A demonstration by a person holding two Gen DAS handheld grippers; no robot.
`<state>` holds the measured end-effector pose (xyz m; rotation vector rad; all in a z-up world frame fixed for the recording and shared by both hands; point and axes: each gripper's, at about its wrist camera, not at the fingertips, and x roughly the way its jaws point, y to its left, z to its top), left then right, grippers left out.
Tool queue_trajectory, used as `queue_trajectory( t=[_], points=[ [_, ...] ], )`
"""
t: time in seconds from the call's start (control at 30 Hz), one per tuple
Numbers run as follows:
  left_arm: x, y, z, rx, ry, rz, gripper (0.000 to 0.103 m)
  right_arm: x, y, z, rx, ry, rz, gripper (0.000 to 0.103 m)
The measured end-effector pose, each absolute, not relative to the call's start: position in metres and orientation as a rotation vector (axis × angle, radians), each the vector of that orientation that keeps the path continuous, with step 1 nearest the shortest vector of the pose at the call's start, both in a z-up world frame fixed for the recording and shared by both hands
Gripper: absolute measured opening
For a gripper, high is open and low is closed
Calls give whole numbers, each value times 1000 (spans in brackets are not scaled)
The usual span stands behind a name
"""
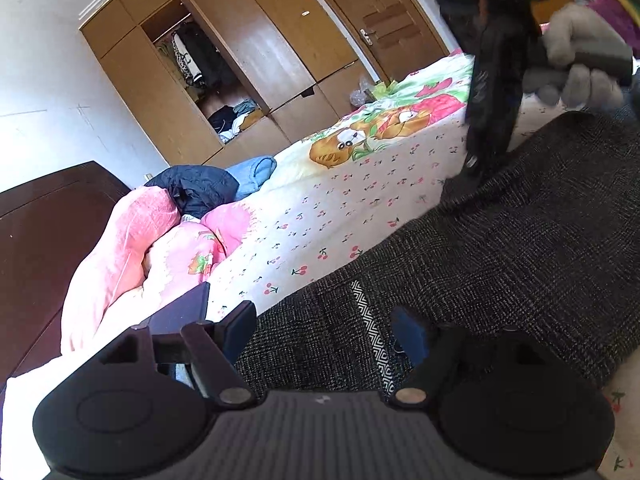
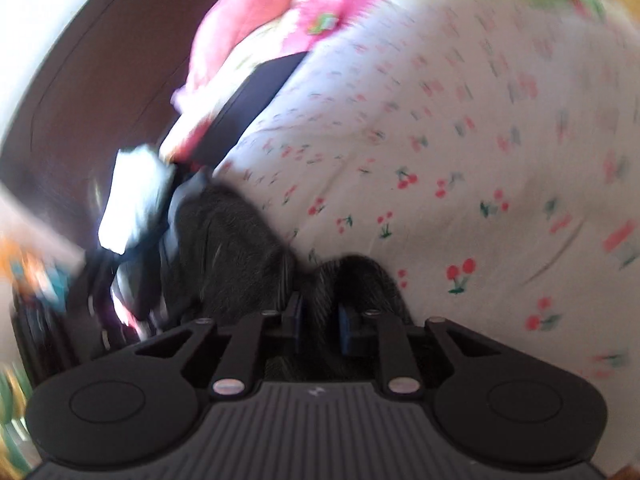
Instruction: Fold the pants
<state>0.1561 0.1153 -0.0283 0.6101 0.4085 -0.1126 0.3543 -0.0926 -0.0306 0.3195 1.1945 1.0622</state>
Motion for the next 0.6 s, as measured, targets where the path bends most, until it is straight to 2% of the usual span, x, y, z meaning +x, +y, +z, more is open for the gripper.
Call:
queue_trajectory(
  t=[0.03, 0.23, 0.27, 0.33, 0.4, 0.43, 0.6],
  points=[
    [157, 115, -29, 615, 406, -109, 88, 354, -97, -36, 419, 1184, 1032, 11],
    [152, 118, -44, 657, 351, -77, 89, 292, -157, -37, 998, 802, 946, 8],
    [151, 118, -47, 654, 342, -68, 91, 288, -159, -46, 1034, 764, 900, 8],
    [155, 118, -53, 658, 359, -57, 91, 304, -154, -77, 1113, 842, 753, 8],
    [157, 116, -53, 700, 350, -54, 95, 320, -152, -95, 1124, 874, 677, 5],
    [157, 115, -53, 730, 348, -45, 96, 326, -152, -89, 1101, 873, 663, 1],
    [149, 122, -46, 721, 403, 15, 95, 332, -200, -32, 1051, 702, 486, 3]
  ],
)
